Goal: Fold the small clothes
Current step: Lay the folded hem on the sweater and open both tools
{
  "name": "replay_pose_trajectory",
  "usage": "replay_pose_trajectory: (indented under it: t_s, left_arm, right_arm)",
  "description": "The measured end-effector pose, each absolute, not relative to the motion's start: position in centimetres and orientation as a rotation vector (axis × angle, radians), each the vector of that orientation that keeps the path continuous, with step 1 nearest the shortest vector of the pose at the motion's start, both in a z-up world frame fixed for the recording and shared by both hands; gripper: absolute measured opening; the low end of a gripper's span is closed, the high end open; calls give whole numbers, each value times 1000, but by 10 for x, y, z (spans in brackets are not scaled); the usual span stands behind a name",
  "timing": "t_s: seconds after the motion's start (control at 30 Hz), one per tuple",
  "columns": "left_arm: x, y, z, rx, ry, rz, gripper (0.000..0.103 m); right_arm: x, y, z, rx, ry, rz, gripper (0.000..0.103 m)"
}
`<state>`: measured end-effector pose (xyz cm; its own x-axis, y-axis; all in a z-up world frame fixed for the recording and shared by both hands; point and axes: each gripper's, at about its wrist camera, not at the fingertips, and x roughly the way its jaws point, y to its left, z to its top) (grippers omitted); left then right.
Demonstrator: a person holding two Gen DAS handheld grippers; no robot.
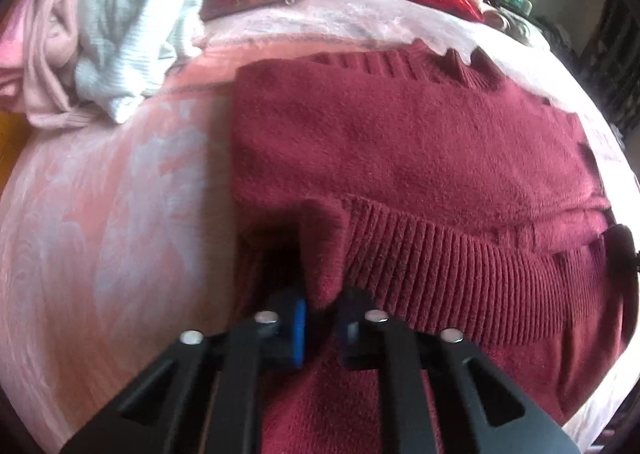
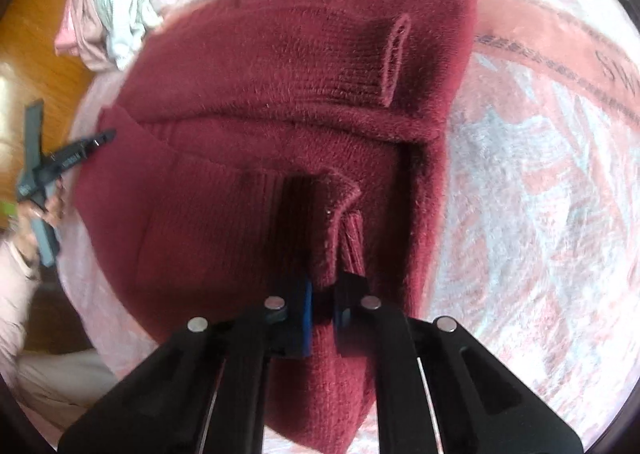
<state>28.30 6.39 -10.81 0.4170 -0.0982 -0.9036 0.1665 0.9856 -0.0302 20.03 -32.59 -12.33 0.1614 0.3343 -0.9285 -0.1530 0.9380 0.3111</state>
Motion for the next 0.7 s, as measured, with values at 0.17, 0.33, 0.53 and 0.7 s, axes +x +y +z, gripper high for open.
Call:
replay_pose_trajectory:
  t_s: [0.17,0.33,0.53,0.7]
  left_arm:
    - [269,72,-83,12,1052,-164,7]
    - [261,81,-49,-61,961,-167,7]
    - [281,89,-1,-126,826,-125,7]
    - [321,80,15,-108,778,-82,7]
  right_arm:
    - [190,-339,-98,234,1296,393,6]
    - [187,-349,-65,262,1202,403,6]
    - [210,-360,-13,269,1073,374,6]
    - [255,-356,4,265,1028,326,6]
